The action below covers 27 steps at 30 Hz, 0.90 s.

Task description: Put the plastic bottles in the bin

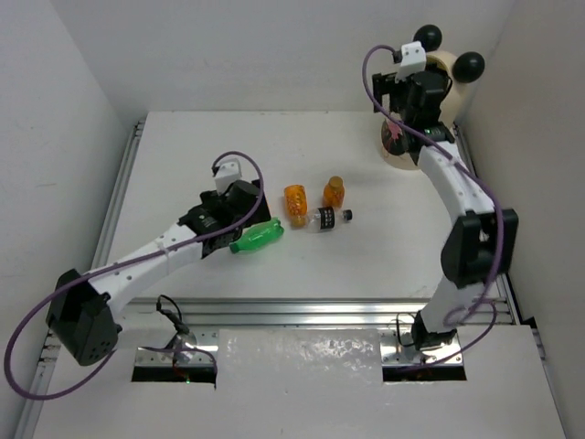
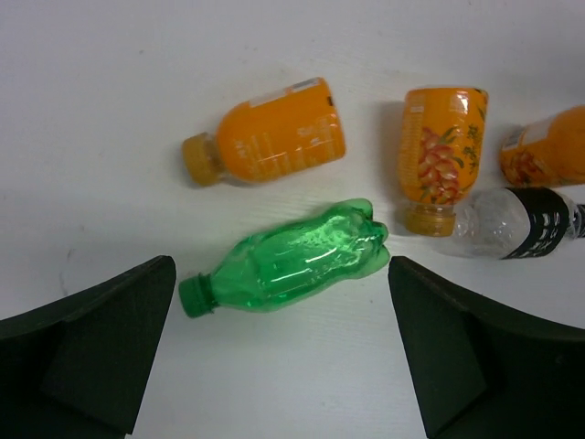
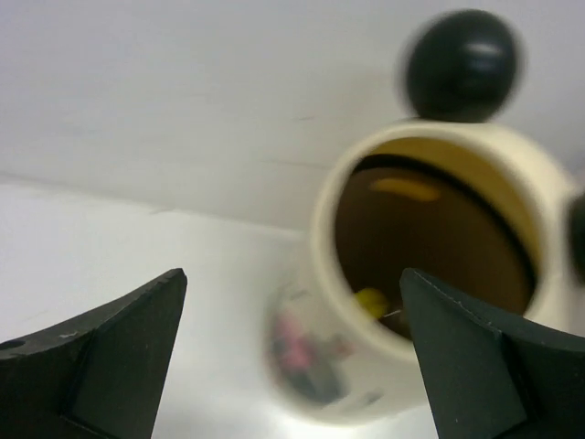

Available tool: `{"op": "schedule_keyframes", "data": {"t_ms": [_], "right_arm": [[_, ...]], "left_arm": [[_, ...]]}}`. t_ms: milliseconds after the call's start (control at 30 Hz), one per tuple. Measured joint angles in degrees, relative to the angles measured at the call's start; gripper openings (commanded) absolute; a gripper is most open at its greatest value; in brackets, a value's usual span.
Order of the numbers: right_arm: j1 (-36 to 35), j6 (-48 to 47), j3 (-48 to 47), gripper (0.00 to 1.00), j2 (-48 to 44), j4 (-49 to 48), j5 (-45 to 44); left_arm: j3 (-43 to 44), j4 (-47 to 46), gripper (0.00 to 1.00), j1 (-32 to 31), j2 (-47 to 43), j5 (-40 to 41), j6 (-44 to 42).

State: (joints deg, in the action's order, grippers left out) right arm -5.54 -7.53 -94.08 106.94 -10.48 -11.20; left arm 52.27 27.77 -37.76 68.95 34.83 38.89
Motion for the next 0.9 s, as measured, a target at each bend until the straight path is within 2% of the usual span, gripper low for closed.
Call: {"op": "schedule_keyframes", "data": {"t_ms": [133,233,367,567,700,900], "right_arm": [[-6.0,7.8,11.1,0.99,-16.7,6.1,12.2],[-11.3,12.3,18.6,0.99,-27.2,6.7,24.1],[-12.3,17.2,29.0,0.99,-36.2,9.0,34.7],[-11.8,20.7,39.8,0.99,-40.1,17.6,37.2],[-11.7,22.6,42.2,0.99,-43.0,19.9,40.4],[-11.7,24.7,44.4,0.99,-48.5,18.8,43.5]], "left_arm": [[6.1,-1.3,1.00,0.9,8.0,-4.2,-8.3],[13.1,-0.2,1.00,3.6,15.3,-8.4,-15.3],[21.4,3.4,0.98,7.5,25.1,-13.8,-24.2],[17.0,6.2,0.99,8.9,25.7,-28.2,-31.4],[14.3,7.3,0.98,8.5,25.1,-32.2,-33.3],[13.4,6.6,0.69,8.5,32.0,-33.8,-33.6]]}}
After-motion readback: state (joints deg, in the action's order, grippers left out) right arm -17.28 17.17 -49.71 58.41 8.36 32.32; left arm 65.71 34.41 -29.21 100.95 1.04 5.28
